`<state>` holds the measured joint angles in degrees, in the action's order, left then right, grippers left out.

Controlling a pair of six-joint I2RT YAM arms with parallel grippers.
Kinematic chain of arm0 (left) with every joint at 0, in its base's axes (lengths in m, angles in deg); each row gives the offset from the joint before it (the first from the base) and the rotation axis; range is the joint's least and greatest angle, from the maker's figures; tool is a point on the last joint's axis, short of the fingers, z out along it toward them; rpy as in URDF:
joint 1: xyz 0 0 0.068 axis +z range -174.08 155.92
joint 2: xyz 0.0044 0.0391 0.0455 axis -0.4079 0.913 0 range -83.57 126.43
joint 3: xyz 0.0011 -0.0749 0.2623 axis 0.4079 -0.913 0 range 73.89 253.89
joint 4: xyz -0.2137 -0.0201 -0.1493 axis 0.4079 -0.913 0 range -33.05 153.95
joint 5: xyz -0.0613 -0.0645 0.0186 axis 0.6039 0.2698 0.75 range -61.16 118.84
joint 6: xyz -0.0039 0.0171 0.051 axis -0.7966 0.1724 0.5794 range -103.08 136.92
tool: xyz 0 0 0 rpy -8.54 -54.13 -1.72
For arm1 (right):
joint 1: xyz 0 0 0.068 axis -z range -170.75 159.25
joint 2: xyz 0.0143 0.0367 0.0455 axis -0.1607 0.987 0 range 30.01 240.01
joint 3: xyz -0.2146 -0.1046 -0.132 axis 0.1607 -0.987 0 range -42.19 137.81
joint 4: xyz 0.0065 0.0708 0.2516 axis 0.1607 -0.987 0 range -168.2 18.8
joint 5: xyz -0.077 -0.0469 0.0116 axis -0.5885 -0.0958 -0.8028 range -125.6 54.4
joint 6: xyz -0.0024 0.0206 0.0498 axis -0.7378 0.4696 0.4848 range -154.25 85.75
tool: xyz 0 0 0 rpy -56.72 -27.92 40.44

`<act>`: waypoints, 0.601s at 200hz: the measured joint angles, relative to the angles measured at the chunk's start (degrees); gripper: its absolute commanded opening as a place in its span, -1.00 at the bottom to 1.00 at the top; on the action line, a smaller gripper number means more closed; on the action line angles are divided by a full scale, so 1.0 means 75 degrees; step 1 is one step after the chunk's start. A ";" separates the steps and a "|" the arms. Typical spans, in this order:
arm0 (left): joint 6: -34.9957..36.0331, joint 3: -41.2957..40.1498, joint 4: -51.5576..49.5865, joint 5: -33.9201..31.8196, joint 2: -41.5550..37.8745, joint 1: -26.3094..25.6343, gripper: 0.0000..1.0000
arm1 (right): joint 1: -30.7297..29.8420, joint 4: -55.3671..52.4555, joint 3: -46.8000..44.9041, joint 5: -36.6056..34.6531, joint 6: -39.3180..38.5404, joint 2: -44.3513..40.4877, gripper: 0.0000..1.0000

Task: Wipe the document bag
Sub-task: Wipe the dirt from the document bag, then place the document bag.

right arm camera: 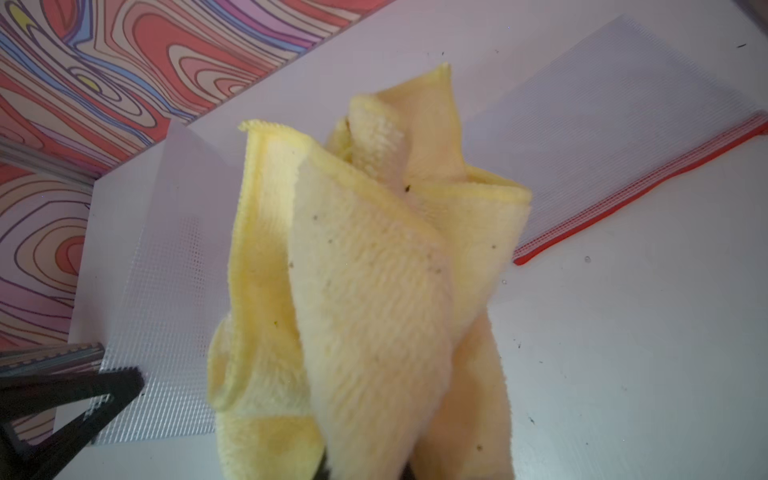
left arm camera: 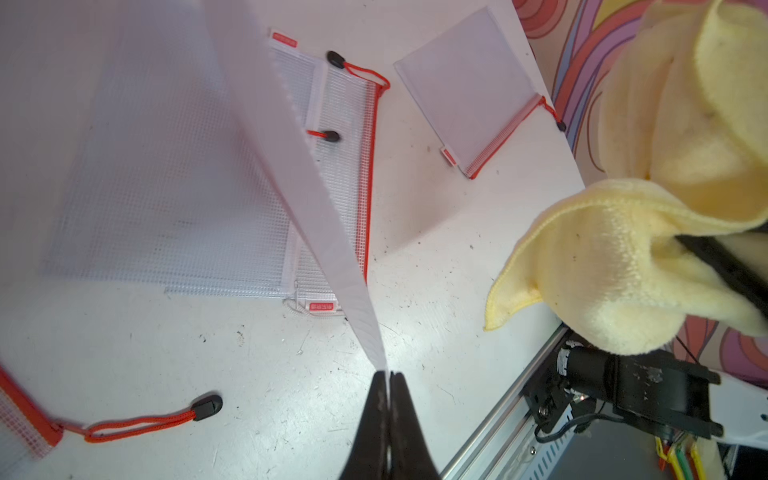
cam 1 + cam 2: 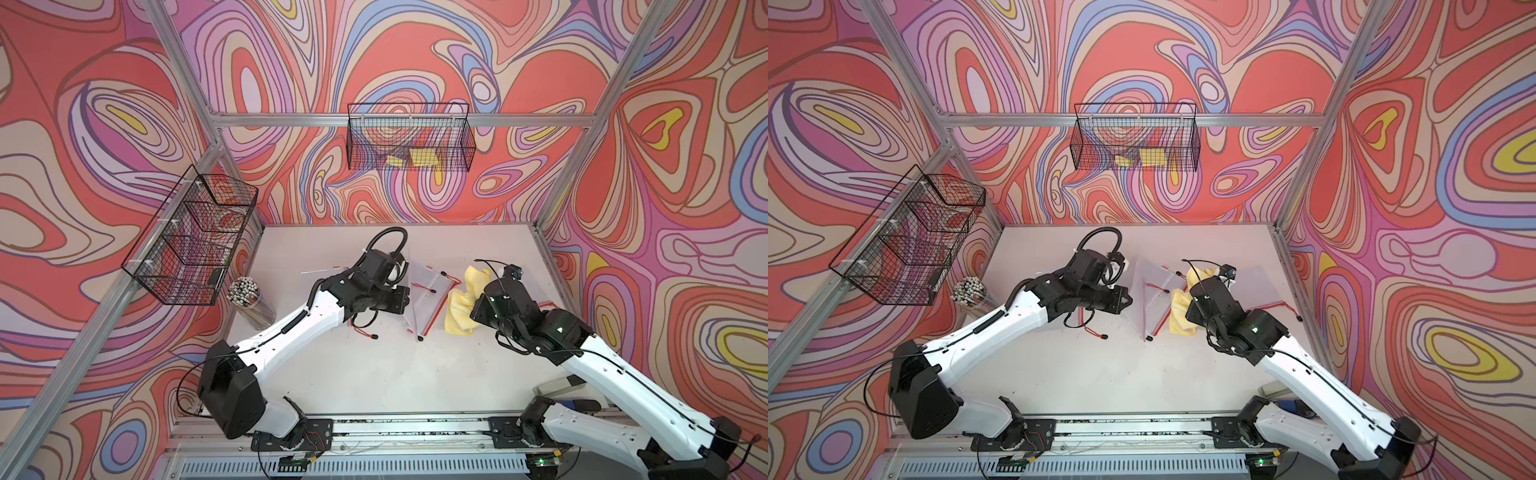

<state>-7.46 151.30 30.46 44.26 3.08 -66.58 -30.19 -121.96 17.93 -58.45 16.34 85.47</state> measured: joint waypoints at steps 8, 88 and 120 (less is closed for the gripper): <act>0.0207 0.0729 -0.0286 -0.0032 0.0417 -0.0233 -1.00 | 0.0000 -0.0131 0.0044 -0.0166 0.0026 -0.0143 -1.00; 0.2008 0.7373 -0.2460 0.1367 0.4642 -0.1489 -1.00 | 0.0006 -0.1737 0.0615 -0.1996 0.0857 -0.1894 -1.00; 0.2259 0.8311 -0.2355 0.2978 0.5362 -0.1527 -0.99 | 0.0006 -0.2136 0.0746 -0.2506 0.1049 -0.2626 -1.00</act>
<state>9.48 213.63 12.80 66.60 43.30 -78.03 -30.15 -137.98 23.53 -77.25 24.21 65.78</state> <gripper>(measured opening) 0.047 0.046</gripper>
